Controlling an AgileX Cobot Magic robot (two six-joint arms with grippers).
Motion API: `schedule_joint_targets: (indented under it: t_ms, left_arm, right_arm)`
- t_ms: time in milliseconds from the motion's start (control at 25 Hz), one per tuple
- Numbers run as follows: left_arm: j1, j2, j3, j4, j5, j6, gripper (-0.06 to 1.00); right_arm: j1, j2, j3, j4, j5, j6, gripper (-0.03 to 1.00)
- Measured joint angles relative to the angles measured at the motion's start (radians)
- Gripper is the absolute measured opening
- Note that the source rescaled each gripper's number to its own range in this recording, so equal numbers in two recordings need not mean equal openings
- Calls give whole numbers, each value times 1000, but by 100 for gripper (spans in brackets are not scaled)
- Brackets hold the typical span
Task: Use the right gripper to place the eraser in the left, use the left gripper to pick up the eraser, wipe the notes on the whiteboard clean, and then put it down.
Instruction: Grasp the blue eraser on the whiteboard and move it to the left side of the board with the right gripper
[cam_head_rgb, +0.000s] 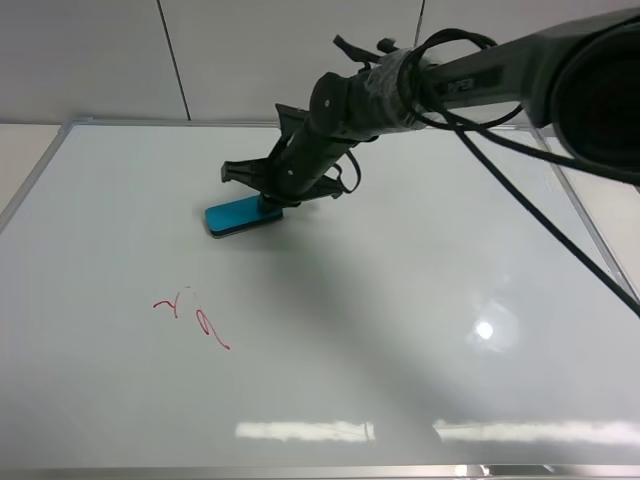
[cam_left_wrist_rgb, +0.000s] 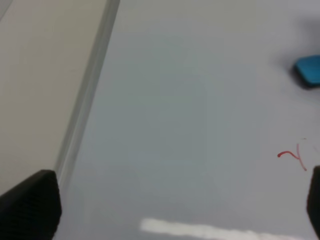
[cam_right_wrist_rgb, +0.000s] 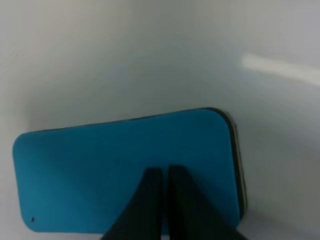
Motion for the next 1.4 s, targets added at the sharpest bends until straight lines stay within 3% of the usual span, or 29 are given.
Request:
schedule_joint_targets:
  t_ms: [240,760,920,1160,1400]
  left_arm:
    - [0,0,0,0,0,0,100]
    - [0,0,0,3,0,0,100]
    - [0,0,0,5,0,0,100]
    - [0,0,0,6,0,0,100]
    - [0,0,0,6,0,0,100]
  right_arm:
    - [52,81,-101,178,-48,1,0]
    - [73,88,-106,196,-94,36,0]
    - [74,98,-146,202,-65,36,0]
    - [77,94,-200,121,3,35,0]
    - [76,2,-184,-66,95,35,1]
